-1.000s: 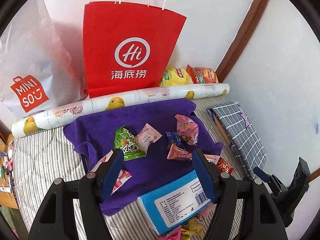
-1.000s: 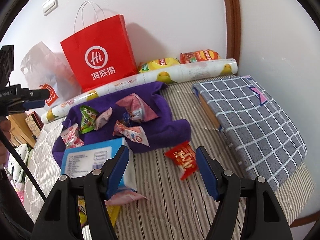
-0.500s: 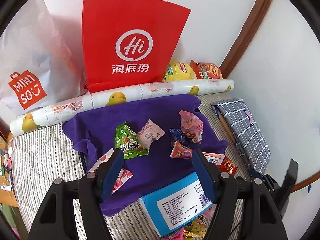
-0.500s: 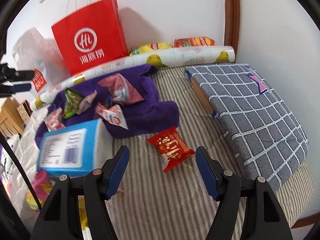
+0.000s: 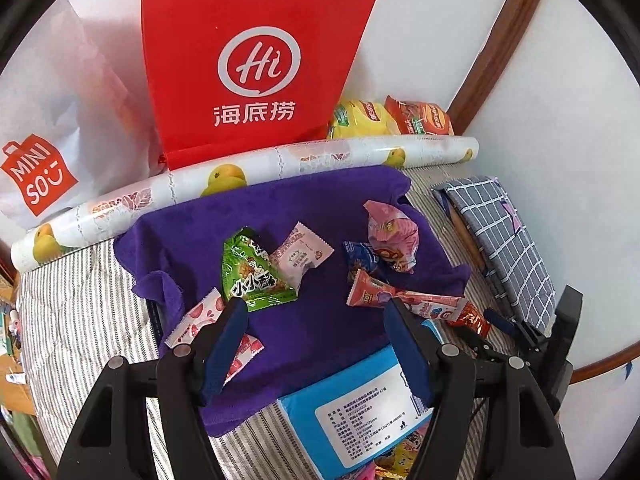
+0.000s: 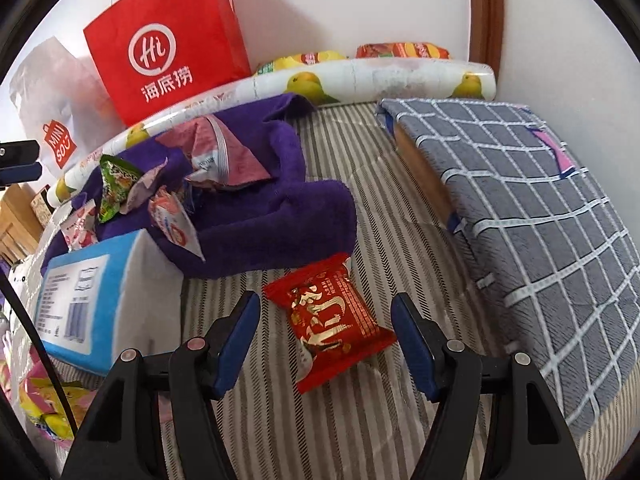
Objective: Organize snacks
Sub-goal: 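Grasp the red gold-printed packet on the mattress with the right tool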
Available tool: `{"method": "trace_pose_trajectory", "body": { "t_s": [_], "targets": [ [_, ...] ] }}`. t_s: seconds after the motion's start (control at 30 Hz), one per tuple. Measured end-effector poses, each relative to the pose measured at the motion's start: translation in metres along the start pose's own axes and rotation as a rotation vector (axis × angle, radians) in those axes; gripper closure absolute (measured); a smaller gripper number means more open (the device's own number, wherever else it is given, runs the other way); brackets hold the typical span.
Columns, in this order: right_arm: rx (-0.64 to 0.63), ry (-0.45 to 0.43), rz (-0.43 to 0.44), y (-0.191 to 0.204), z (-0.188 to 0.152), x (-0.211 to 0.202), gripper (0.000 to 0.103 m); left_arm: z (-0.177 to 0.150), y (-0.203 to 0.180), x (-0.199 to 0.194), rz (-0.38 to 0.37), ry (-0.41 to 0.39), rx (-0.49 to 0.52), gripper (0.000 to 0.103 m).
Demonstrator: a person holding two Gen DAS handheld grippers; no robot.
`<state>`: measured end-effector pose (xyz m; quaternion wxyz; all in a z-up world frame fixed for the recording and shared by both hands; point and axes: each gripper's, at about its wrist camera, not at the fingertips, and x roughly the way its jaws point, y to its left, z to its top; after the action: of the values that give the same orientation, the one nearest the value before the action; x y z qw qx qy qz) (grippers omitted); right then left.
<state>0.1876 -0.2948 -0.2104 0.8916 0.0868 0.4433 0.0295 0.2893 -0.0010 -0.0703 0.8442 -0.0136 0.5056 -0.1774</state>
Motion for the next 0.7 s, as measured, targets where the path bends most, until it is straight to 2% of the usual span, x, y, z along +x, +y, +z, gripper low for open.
{"method": "trace_pose_trajectory", "body": {
  "t_s": [0.2, 0.33, 0.5, 0.7],
  "targets": [
    [-0.017, 0.019, -0.015, 0.0, -0.003, 0.014, 0.041, 0.0, -0.001, 0.006, 0.009, 0.014, 0.002, 0.034],
    [-0.064, 0.001, -0.064, 0.004, -0.006, 0.012, 0.057, -0.001, -0.003, 0.007, 0.009, 0.016, 0.007, 0.034],
    [-0.052, 0.002, -0.038, 0.002, -0.006, 0.006, 0.059, -0.002, -0.007, -0.001, 0.003, 0.002, 0.018, 0.034],
    [-0.034, -0.045, -0.03, 0.009, -0.004, -0.028, 0.059, -0.004, -0.014, -0.019, -0.012, -0.033, 0.031, 0.034]
  ]
}}
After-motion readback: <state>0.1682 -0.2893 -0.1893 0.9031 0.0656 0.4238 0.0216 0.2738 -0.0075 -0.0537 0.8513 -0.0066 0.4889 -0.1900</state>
